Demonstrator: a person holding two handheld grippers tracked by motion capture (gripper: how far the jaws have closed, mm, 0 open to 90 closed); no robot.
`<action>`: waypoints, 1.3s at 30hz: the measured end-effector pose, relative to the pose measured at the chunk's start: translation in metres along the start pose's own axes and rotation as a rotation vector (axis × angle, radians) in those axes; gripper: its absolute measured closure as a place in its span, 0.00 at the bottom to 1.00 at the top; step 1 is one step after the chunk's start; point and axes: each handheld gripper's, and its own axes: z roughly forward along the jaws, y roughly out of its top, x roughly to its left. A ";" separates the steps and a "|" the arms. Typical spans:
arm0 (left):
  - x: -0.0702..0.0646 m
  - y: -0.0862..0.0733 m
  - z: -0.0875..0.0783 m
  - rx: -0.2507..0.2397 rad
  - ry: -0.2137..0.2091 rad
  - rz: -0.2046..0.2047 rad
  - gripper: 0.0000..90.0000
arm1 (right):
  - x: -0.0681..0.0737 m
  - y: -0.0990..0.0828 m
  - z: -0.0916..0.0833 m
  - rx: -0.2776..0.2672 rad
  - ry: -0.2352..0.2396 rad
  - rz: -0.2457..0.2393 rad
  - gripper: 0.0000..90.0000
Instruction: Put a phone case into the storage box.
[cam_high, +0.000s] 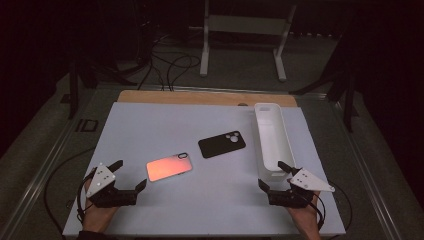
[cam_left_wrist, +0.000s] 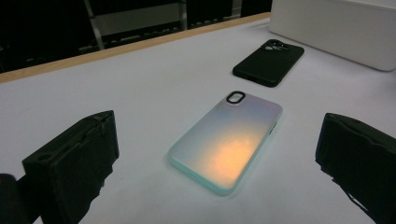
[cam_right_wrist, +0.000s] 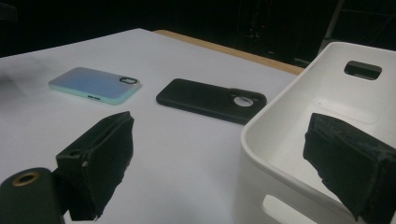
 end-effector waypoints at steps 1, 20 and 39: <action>0.000 0.000 0.000 0.000 -0.001 0.000 0.00 | 0.000 0.000 0.000 0.001 -0.001 0.002 0.09; 0.001 0.005 0.002 0.013 -0.001 -0.004 0.00 | 0.000 -0.001 0.003 0.000 0.001 0.014 0.09; 0.024 0.031 0.037 0.105 0.003 -0.015 0.03 | 0.002 0.003 0.013 -0.001 0.011 -0.005 0.10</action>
